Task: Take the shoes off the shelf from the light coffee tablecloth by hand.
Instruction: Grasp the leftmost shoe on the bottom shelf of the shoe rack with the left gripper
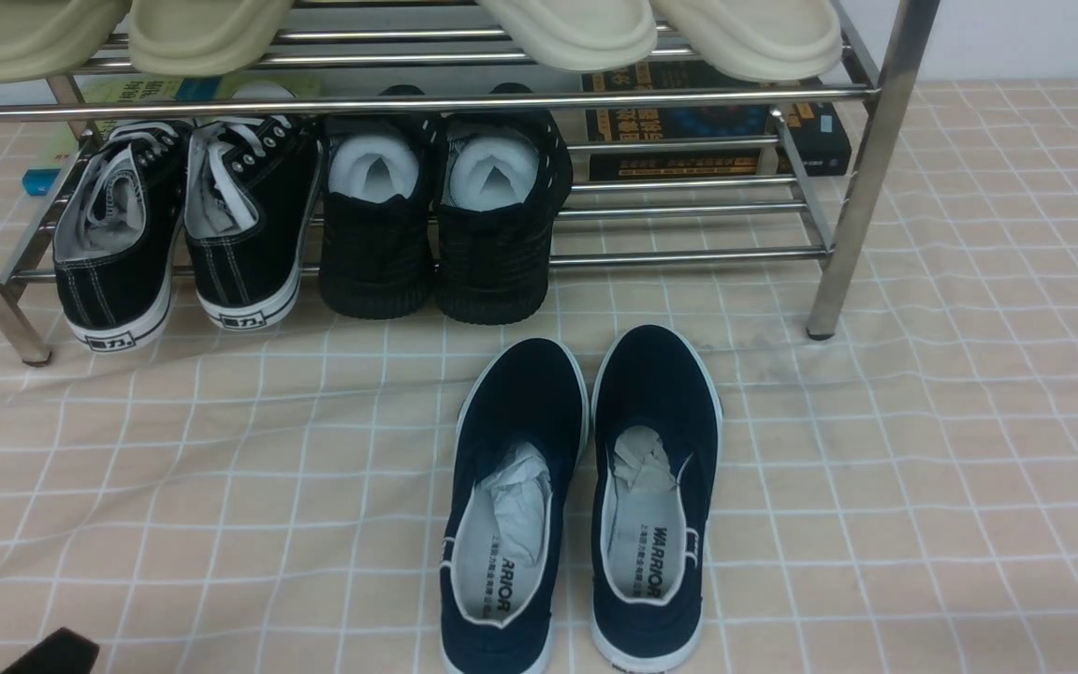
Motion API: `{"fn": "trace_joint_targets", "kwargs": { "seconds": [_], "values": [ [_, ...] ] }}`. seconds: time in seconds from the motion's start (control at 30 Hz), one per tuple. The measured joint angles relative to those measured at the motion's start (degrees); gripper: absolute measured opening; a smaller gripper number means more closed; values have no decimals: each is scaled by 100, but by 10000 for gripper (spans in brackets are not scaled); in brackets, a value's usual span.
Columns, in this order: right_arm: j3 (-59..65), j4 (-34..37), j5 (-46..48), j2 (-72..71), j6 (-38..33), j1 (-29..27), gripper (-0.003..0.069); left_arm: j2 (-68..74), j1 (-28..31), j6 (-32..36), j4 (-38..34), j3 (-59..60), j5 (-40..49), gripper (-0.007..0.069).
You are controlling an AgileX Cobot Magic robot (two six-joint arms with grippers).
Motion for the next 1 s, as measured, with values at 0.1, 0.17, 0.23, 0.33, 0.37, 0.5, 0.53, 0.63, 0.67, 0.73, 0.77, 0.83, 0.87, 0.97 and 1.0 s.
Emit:
{"fn": "trace_joint_targets", "kwargs": {
  "seconds": [0.1, 0.17, 0.23, 0.33, 0.37, 0.5, 0.53, 0.63, 0.67, 0.73, 0.77, 0.83, 0.87, 0.97, 1.0],
  "values": [
    [0, 0, 0, 0, 0, 0, 240, 0, 0, -233, -238, 0, -213, 239],
    [0, 0, 0, 0, 0, 0, 240, 0, 0, -269, -258, 0, -335, 239],
    [0, 0, 0, 0, 0, 0, 240, 0, 0, -278, -263, 0, -435, 239],
    [0, 0, 0, 0, 0, 0, 240, 0, 0, -208, -257, 0, -761, 223],
    [0, 0, 0, 0, 0, 0, 240, 0, 0, -112, -237, 0, -864, 205],
    [0, 0, 0, 0, 0, 0, 240, 0, 0, 441, 7, -423, -766, 69],
    [0, 0, 0, 0, 0, 0, 240, 41, 0, 589, 88, -648, -664, 39],
    [0, 0, 0, 0, 0, 0, 240, 552, 0, 966, 334, -1448, -65, 2],
    [0, 0, 0, 0, 0, 0, 240, 773, 0, 1062, 430, -1735, 276, 1],
    [0, 0, 0, 0, 0, 0, 240, 1304, 0, 1190, 603, -2156, 867, 1],
    [0, 0, 0, 0, 0, 0, 240, 1848, 0, 1327, 828, -2591, 1546, 1],
    [0, 0, 0, 0, 0, 0, 240, 2602, 0, 1550, 1161, -3139, 2405, 1],
    [0, 0, 0, 0, 0, 0, 240, 2855, 0, 1646, 1287, -3311, 2647, 1],
    [0, 0, 0, 0, 0, 0, 240, 4092, 0, 2128, 2033, -4092, 3483, 1],
    [0, 0, 0, 0, 0, 0, 240, 4428, 0, 2195, 2287, -4299, 3610, 1]
  ]
}}
